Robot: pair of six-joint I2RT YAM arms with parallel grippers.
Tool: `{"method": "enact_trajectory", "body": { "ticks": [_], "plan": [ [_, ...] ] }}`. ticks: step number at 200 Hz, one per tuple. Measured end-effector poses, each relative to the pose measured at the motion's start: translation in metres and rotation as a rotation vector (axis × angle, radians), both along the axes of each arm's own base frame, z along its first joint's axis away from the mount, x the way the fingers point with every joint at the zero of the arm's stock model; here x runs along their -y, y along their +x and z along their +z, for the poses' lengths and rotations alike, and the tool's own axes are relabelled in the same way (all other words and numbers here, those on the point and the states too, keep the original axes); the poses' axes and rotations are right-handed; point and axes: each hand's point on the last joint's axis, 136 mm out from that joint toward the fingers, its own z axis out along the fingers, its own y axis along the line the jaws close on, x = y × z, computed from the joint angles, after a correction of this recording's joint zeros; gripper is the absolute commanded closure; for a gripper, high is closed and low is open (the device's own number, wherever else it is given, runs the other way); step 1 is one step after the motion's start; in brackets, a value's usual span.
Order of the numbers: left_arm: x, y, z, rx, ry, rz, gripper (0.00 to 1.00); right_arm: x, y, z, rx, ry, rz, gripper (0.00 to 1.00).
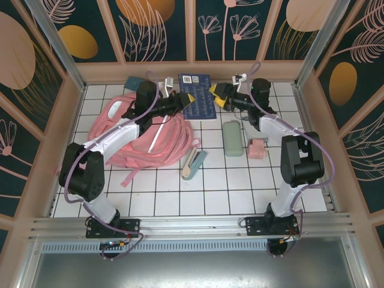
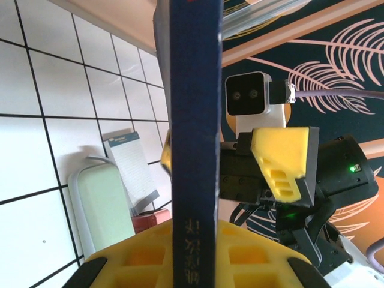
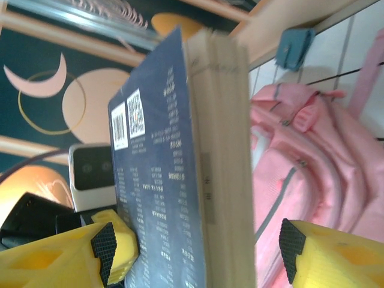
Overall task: Pack the student bag
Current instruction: Pass the book.
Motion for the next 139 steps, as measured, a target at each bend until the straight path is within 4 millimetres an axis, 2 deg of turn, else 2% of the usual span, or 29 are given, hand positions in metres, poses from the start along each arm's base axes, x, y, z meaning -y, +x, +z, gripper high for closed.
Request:
{"method": "enact_trajectory", "body": {
  "ticks": [17, 29, 47, 74, 85, 104, 109, 123, 139],
  "plan": [
    [-0.001, -0.002, 0.009, 0.019, -0.009, -0.001, 1.00, -0.014, -0.008, -0.001, -0.001, 0.004, 0.045, 0.28],
    [-0.002, -0.004, 0.014, 0.031, -0.015, -0.001, 1.00, -0.018, -0.010, -0.004, -0.006, 0.010, 0.070, 0.36],
    [-0.002, -0.005, 0.018, 0.041, -0.020, -0.003, 1.00, -0.021, -0.011, -0.005, -0.017, 0.027, 0.089, 0.61],
    [-0.005, -0.003, 0.011, 0.027, -0.011, 0.010, 1.00, -0.017, -0.010, 0.001, -0.010, 0.050, 0.092, 1.00],
    [-0.007, -0.002, 0.006, 0.019, -0.004, 0.022, 1.00, -0.014, -0.010, 0.003, -0.010, 0.059, 0.094, 1.00],
    [-0.007, -0.003, 0.004, 0.018, 0.006, 0.021, 0.86, -0.012, -0.011, 0.002, -0.014, 0.060, 0.096, 1.00],
    [-0.007, -0.003, 0.002, 0.019, 0.014, 0.022, 0.81, -0.012, -0.011, 0.002, -0.015, 0.060, 0.096, 1.00],
    [-0.008, -0.003, -0.004, 0.020, 0.043, 0.025, 0.57, -0.011, -0.011, 0.001, -0.018, 0.059, 0.095, 1.00],
    [-0.013, -0.002, -0.017, 0.002, 0.099, 0.047, 0.47, -0.006, -0.008, -0.004, -0.029, 0.047, 0.076, 1.00]
  ]
}}
